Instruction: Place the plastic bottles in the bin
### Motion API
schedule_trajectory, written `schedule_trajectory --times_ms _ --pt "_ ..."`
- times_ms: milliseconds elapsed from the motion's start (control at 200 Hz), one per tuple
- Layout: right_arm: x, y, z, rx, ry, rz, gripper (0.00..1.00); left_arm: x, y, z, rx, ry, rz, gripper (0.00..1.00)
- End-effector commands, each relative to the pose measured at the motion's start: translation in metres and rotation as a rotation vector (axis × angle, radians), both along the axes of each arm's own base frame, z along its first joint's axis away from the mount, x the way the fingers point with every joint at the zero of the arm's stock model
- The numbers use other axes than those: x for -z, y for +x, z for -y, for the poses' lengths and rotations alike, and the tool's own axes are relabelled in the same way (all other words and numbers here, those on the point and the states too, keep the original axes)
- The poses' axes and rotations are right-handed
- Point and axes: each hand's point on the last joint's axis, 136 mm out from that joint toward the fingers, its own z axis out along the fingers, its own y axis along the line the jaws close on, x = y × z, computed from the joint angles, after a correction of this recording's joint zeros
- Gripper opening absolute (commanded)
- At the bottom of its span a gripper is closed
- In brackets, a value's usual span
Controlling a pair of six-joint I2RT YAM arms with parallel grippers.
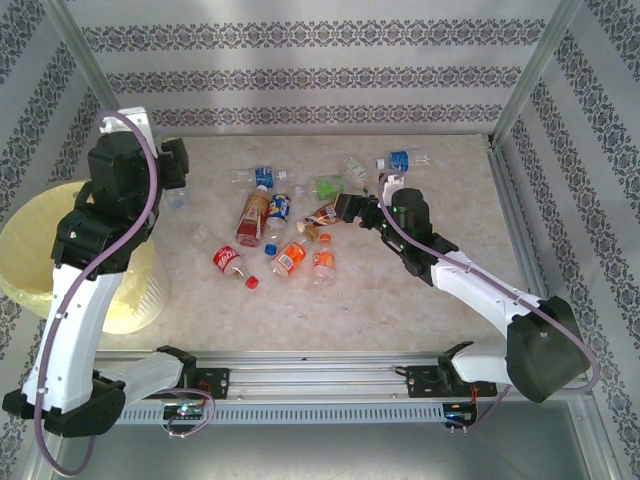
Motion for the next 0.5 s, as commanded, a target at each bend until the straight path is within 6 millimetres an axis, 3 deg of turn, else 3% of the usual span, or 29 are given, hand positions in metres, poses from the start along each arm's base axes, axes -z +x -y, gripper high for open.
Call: schedule_trajectory --times_ms 0,125,250,495 --pt "-0.020 0.010 -0.002 0.011 0.035 0.045 0.98 -0.010 -0.021 -0.048 -0.203 0.145 -0.020 0.56" --pt "-0.019 0.012 -0.005 0.006 0.038 0.031 0.98 -0.009 -0.036 -0.089 -0.399 0.222 -0.075 0.56" --pt "-0.020 0.014 -0.008 -0.002 0.047 0.026 0.98 -0.004 -0.050 -0.119 -0.506 0.215 -0.106 0.57" --pt "-0.016 0.019 -0.013 -0.012 0.053 -0.005 0.98 0.048 -0.065 -0.156 -0.649 0.171 -0.285 0.57"
